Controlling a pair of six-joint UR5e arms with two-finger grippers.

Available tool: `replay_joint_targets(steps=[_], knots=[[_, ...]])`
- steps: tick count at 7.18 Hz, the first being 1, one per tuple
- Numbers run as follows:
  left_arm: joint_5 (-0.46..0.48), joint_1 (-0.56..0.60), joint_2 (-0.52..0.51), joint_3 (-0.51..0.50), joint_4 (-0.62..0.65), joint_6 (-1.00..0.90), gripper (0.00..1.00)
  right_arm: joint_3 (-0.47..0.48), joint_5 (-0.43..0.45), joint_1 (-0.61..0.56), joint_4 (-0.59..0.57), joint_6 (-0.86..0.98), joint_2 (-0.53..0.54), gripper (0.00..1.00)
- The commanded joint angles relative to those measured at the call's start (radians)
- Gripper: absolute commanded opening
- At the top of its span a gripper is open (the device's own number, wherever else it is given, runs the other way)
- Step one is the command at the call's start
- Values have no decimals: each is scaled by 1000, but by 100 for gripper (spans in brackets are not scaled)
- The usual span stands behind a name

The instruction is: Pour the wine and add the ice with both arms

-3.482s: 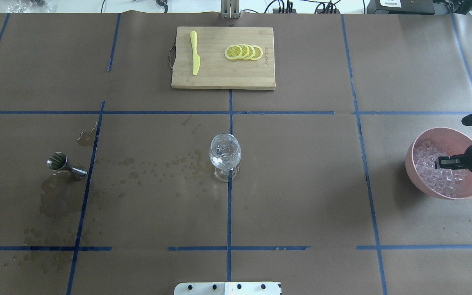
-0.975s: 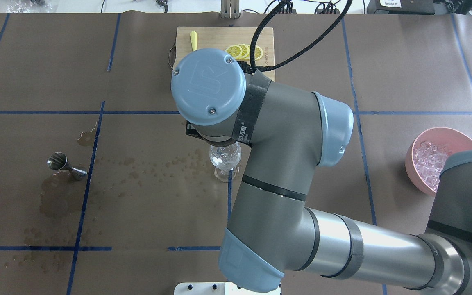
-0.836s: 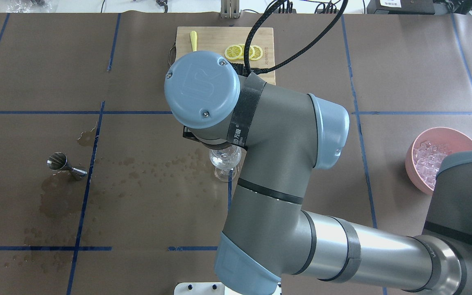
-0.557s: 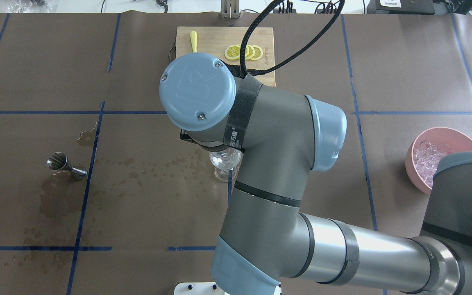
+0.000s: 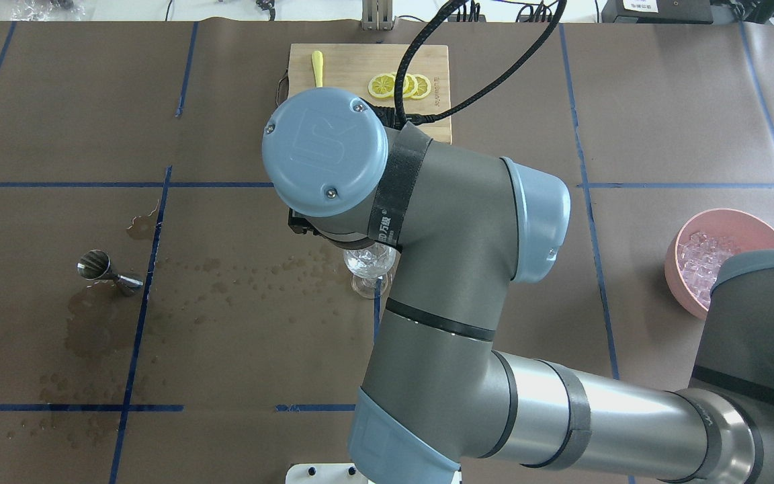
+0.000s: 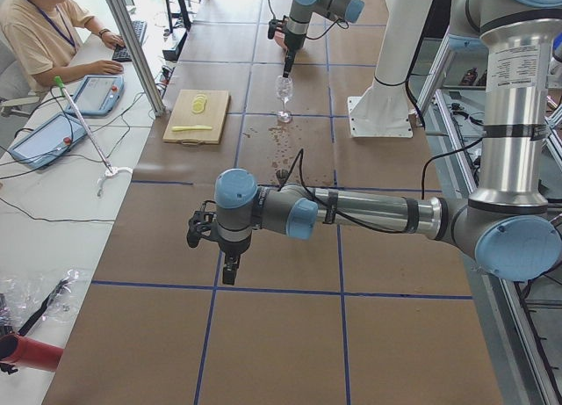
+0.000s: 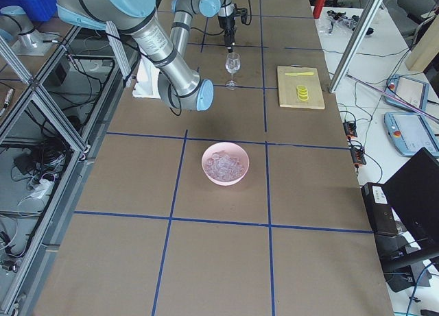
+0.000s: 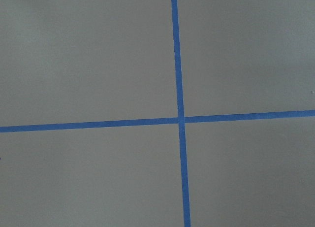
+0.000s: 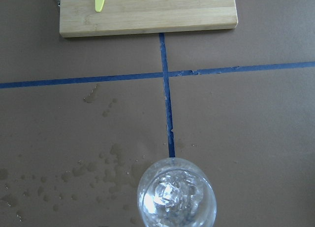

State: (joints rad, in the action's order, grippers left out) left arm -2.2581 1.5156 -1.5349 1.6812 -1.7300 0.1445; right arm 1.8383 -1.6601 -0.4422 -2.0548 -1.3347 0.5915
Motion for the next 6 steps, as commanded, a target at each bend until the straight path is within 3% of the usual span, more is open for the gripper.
replay_joint_targets(steps=[1,2,3,5,6], knots=[[2,0,1,-5,1,3,100,86,-29,-53,7,79,90,100],[2,0,1,-3,4,3,100,175,-35,-131,11,200,187,100],[0,0,2,-2,4,3,100,224,-111,-236,12,338,277,100],[0,3,4,12,3,-17,100,225,-309,-476,12,707,432,100],[0,3,10,12,15,-145,100,213,-395,-588,12,879,497,100]])
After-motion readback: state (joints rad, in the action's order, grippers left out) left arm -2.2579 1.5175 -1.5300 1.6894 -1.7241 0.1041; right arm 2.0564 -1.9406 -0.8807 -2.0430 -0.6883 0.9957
